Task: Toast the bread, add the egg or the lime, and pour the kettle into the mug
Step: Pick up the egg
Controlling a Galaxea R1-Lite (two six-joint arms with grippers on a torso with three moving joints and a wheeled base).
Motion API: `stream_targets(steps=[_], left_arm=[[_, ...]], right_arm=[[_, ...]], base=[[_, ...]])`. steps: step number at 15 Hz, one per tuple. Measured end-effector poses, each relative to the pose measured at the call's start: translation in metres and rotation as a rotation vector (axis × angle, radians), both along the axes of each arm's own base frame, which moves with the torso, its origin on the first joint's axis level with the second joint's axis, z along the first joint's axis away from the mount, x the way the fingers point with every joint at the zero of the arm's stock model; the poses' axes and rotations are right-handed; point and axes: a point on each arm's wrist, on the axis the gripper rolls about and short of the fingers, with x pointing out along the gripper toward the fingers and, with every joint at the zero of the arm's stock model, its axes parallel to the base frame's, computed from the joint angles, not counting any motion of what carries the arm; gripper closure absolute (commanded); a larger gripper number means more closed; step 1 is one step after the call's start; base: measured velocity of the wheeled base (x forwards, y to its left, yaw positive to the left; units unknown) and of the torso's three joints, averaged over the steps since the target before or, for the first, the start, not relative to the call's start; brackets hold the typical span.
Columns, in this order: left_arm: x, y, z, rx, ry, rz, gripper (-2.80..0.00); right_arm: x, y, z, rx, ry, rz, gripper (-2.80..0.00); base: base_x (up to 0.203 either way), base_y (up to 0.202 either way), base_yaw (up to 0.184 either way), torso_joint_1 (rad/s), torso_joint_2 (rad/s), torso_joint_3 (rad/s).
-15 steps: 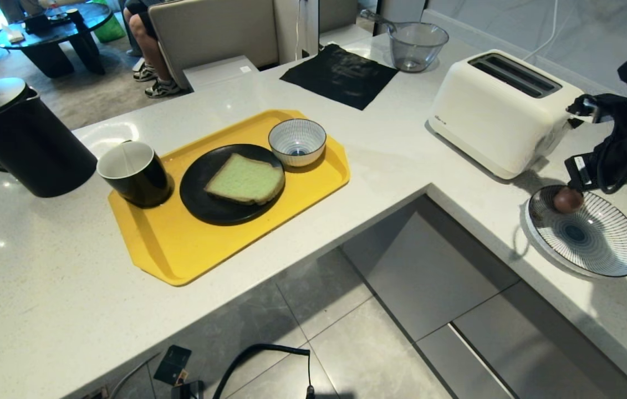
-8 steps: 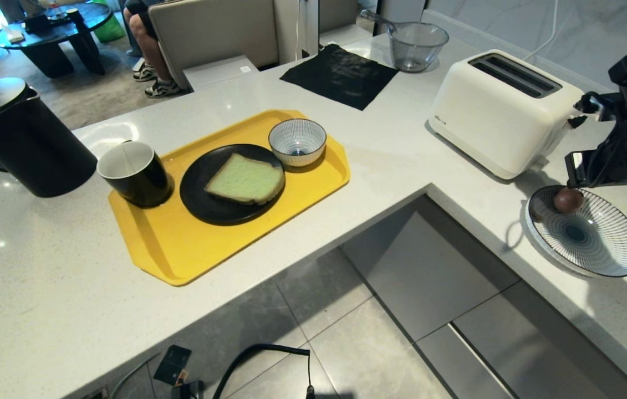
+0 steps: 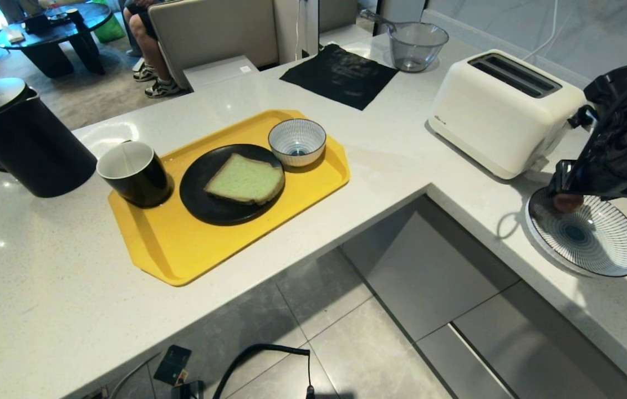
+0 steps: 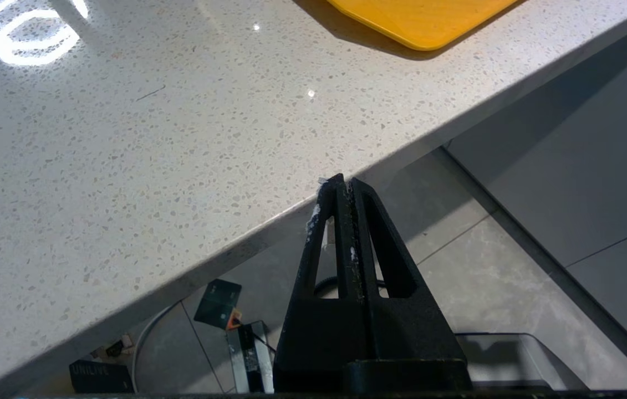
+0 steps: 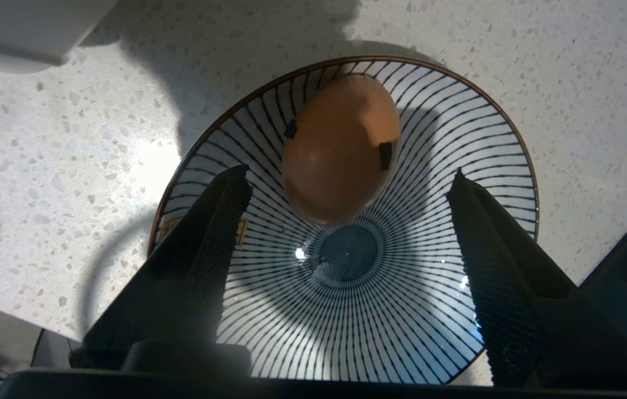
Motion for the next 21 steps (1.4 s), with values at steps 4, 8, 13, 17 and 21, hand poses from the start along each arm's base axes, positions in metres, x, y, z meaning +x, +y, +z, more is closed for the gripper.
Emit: stream_targets(steps=[4, 8, 13, 17, 21], left_arm=[[0.0, 0.0, 0.0, 0.0, 0.0, 0.0, 0.0], [0.0, 0.0, 0.0, 0.0, 0.0, 0.0, 0.0], [0.0, 0.0, 0.0, 0.0, 0.0, 0.0, 0.0], [0.0, 0.0, 0.0, 0.0, 0.0, 0.0, 0.0], [0.0, 0.0, 0.0, 0.0, 0.0, 0.0, 0.0]], right_arm=[[0.008, -0.004, -0.004, 0.003, 0.002, -0.008, -2.8], [0.016, -0.011, -0.004, 0.009, -0.015, -0.014, -2.8], [0.019, -0.017, -0.007, 0.014, -0.007, -0.023, -2.8], [0.014, -0.016, -0.002, 0.06, -0.019, 0.024, -2.8], [0.012, -0.016, 0.0, 0.055, -0.027, 0.022, -2.8]], base=[[0.0, 0.0, 0.0, 0.0, 0.0, 0.0], [0.0, 0.0, 0.0, 0.0, 0.0, 0.0], [0.0, 0.0, 0.0, 0.0, 0.0, 0.0], [0.0, 0.0, 0.0, 0.0, 0.0, 0.0], [0.0, 0.0, 0.0, 0.0, 0.0, 0.0]])
